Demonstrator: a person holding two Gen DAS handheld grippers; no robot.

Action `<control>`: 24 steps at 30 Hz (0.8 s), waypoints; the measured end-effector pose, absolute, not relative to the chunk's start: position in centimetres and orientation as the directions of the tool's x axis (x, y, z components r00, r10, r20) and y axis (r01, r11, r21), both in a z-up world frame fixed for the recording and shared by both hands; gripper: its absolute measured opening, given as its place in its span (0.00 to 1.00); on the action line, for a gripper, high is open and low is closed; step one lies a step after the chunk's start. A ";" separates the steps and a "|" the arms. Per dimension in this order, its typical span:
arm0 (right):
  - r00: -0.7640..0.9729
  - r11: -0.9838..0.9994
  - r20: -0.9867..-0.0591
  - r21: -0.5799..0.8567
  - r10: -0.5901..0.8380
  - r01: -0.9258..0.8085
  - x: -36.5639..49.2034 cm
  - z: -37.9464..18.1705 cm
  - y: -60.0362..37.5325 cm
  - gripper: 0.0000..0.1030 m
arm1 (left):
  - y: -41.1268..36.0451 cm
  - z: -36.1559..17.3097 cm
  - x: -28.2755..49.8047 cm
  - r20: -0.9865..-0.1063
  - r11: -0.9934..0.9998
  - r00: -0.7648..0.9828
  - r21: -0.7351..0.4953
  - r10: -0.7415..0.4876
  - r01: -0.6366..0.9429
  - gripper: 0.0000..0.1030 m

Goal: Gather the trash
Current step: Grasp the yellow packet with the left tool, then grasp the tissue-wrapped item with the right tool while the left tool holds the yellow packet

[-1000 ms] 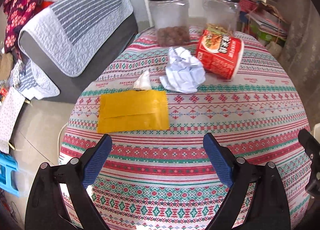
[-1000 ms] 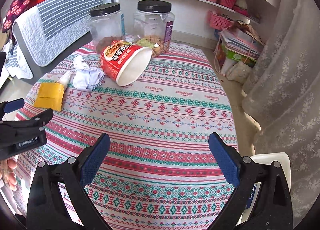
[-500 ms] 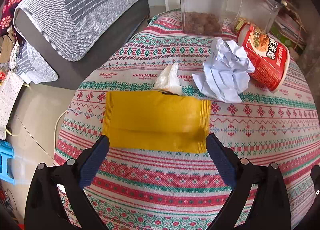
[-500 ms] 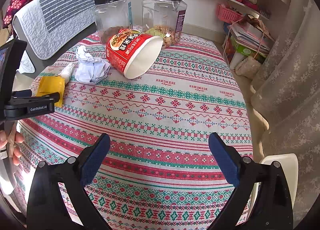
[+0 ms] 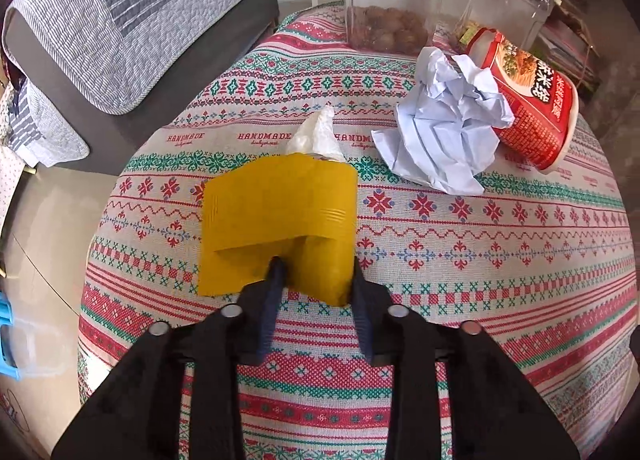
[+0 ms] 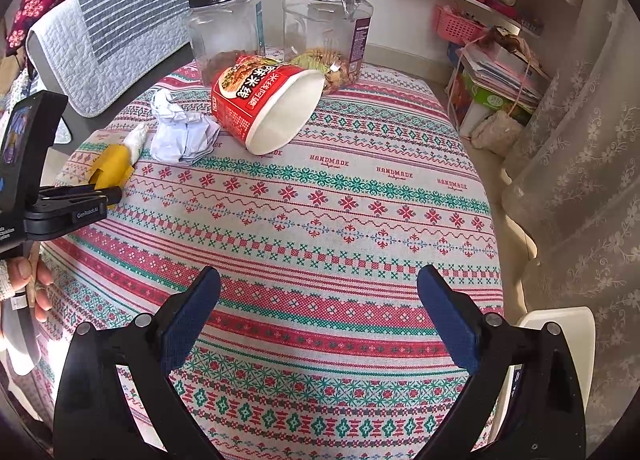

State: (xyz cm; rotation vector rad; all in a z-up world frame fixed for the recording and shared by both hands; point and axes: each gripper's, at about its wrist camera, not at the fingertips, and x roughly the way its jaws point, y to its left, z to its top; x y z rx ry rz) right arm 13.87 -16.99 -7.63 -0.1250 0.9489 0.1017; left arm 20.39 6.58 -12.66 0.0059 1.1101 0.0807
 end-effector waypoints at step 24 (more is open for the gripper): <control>0.567 0.963 -0.780 0.196 0.266 -0.182 18.8 -10.0 -6.5 0.92 | 10.3 -3.9 11.5 -0.820 0.992 0.559 0.122 0.120 -0.033 0.10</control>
